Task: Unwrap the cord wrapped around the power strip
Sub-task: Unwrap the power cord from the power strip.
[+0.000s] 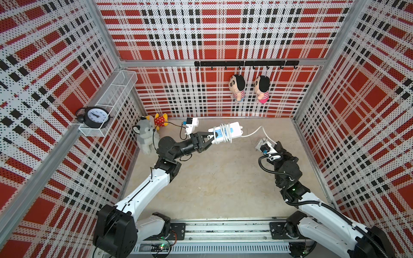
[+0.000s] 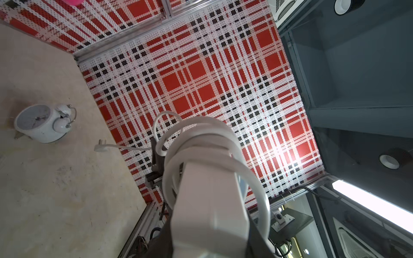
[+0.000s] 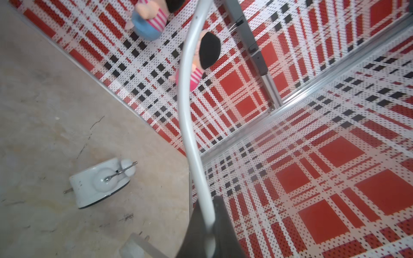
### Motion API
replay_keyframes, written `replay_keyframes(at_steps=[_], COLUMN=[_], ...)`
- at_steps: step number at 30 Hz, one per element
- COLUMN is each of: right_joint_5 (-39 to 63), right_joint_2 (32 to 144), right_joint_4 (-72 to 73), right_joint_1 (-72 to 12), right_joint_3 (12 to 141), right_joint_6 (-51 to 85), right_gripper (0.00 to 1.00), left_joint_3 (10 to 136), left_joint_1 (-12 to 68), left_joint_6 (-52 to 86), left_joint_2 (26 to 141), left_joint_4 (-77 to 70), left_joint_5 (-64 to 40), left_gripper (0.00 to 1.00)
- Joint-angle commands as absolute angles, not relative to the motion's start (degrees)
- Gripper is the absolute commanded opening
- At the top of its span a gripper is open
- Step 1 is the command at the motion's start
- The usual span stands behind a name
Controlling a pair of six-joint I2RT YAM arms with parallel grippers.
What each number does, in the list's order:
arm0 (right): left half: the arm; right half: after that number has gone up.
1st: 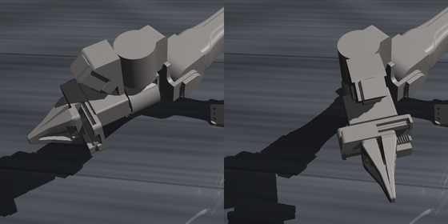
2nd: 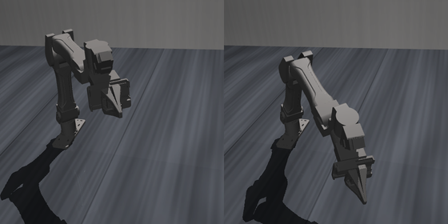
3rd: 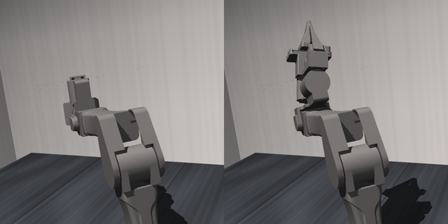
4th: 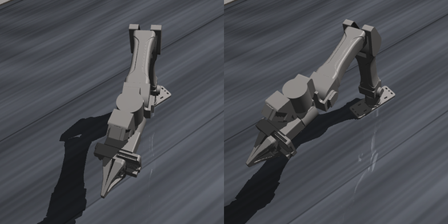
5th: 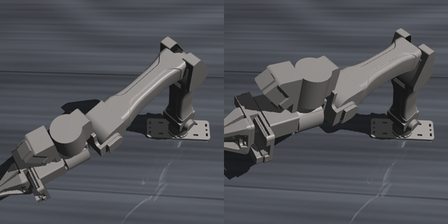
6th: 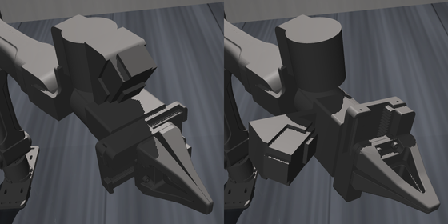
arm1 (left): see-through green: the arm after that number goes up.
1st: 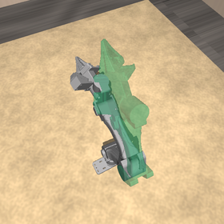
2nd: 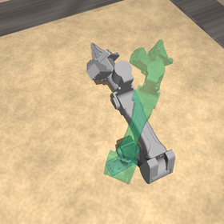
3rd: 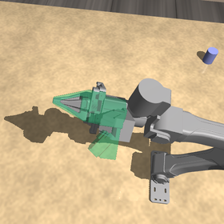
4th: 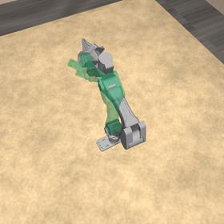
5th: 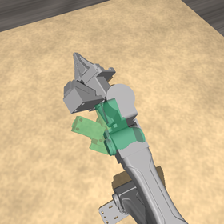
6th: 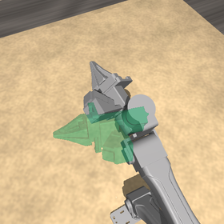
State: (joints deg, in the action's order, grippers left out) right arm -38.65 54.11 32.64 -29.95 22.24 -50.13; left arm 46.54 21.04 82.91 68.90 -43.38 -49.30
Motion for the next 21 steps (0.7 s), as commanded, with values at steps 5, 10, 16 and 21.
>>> replay_keyframes(at_steps=[5, 10, 16, 21], right_joint_5=[-38.6, -18.4, -8.2, 3.8], right_joint_2=[64.4, 62.9, 58.4, 48.1], right_joint_4=[30.7, 11.4, 2.5, 4.8], right_joint_1=[-32.9, -36.1, -36.1, -35.7], right_joint_3=[16.3, 20.7, 22.4, 21.7], right_joint_6=[-35.5, -26.4, -23.8, -25.0], right_gripper=[0.01, 0.46, 0.96, 1.0], left_joint_3=[45.3, 44.2, 42.9, 41.5], left_joint_1=[21.2, 20.7, 19.6, 19.4], left_joint_6=[86.4, 85.9, 83.2, 81.6], left_joint_2=[68.4, 67.6, 66.6, 65.7], left_joint_4=[-53.6, -52.2, -47.6, -45.1], left_joint_5=[-48.7, -49.0, -49.2, -49.4], left_gripper=[0.0, 0.0, 0.0, 0.0])
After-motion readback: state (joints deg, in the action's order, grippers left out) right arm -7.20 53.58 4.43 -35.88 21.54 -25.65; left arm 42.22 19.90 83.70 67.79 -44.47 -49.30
